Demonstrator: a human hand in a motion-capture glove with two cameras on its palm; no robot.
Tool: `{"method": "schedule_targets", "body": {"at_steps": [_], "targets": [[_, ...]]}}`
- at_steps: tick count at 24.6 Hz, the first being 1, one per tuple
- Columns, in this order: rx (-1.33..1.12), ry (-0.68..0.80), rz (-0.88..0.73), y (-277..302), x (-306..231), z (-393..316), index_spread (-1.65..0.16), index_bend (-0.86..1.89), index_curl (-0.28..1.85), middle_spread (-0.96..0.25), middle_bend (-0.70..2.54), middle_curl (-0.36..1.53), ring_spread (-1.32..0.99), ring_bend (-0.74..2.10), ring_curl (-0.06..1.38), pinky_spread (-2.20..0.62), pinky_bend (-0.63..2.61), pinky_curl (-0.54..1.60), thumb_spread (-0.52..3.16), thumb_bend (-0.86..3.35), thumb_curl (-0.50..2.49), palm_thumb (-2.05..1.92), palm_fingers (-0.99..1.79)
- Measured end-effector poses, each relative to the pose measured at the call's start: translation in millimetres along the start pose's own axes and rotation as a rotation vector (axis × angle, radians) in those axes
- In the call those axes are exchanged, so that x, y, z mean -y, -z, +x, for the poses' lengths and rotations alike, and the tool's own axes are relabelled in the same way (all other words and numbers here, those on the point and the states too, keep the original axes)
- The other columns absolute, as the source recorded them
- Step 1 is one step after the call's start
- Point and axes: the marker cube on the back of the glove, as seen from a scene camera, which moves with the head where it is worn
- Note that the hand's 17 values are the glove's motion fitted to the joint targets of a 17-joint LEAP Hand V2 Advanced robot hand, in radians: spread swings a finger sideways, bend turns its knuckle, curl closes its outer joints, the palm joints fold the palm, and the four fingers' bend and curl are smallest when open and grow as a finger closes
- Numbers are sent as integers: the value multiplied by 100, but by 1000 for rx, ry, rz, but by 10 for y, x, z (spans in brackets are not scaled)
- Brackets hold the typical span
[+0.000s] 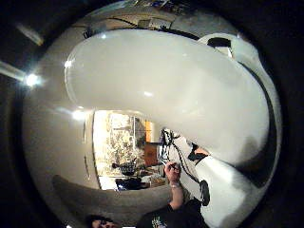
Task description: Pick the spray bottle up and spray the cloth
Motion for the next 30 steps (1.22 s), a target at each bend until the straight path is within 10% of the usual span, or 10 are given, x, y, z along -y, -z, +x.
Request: {"method": "schedule_targets", "body": {"at_steps": [30], "targets": [[-232,-134,-293,12,-24,37,-17,14,40,-5,26,47,-6,47,39,-18,49,39,52,-3,63,95,120]]}}
